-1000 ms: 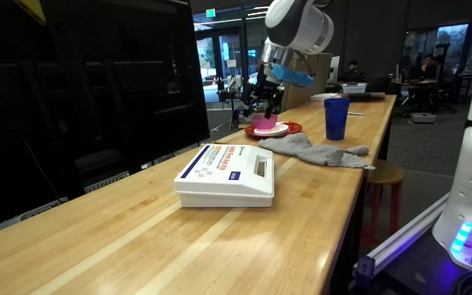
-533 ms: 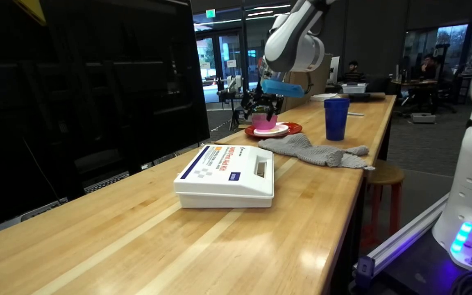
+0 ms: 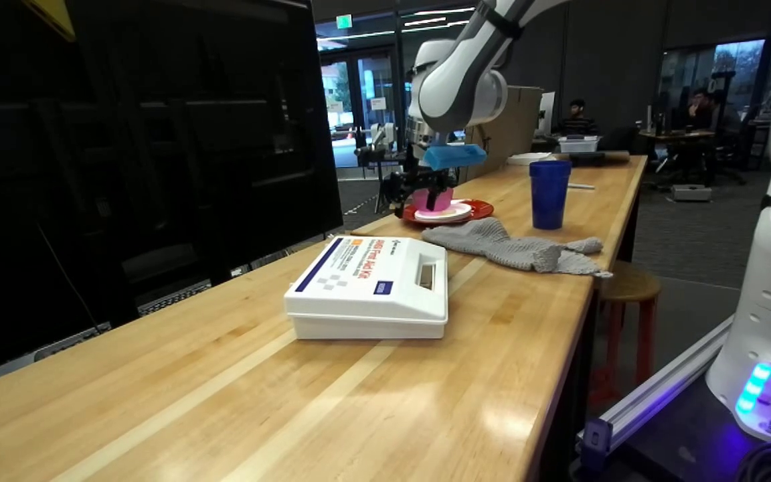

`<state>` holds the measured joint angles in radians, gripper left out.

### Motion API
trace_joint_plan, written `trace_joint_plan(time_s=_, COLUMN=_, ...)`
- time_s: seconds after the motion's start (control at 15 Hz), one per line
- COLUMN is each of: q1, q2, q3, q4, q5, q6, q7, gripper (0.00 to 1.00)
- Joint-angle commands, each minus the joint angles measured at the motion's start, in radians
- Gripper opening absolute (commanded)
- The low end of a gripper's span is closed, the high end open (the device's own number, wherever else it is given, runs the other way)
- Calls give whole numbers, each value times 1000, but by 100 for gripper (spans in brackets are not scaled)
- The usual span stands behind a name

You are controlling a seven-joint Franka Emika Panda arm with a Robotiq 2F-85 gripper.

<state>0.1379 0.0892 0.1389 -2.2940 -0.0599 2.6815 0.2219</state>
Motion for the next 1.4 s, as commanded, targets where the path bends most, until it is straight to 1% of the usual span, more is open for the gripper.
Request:
trace_joint_plan(time_s=0.0, q1=8, q2=7, q3=18, q4=46, q5=25, q6=-119, q7=-185, gripper=100)
trace_joint_plan(time_s=0.13, q1=3, q2=19, q3=16, q4=76, q5=5, q6=-175, q7=-287, gripper=100)
trace_joint_plan(time_s=0.27, q1=-5, q2=35, q3=-2, q4=103, q5=-62, q6=-190, q7=-346, gripper=100)
trace_joint_plan(time_s=0.4, q1=-13, q2=52, q3=-25, q4=125, q5=-146, q6=-154, q7=-361, gripper=100)
trace_joint_plan(time_s=0.6, q1=-22, q2=88, q3=-51, q4=165, q5=-223, q6=-104, q7=-364, gripper=100)
trace_joint_plan(time_s=1.0, q1=-35, q2=155, q3=-61, q4=216, q5=-224, q6=-53, q7=-429, gripper=100)
trace_joint_plan(time_s=1.33, q1=-33, q2=163, q3=-70, q4=209, q5=-239, q6=-45, q7=-454, gripper=100)
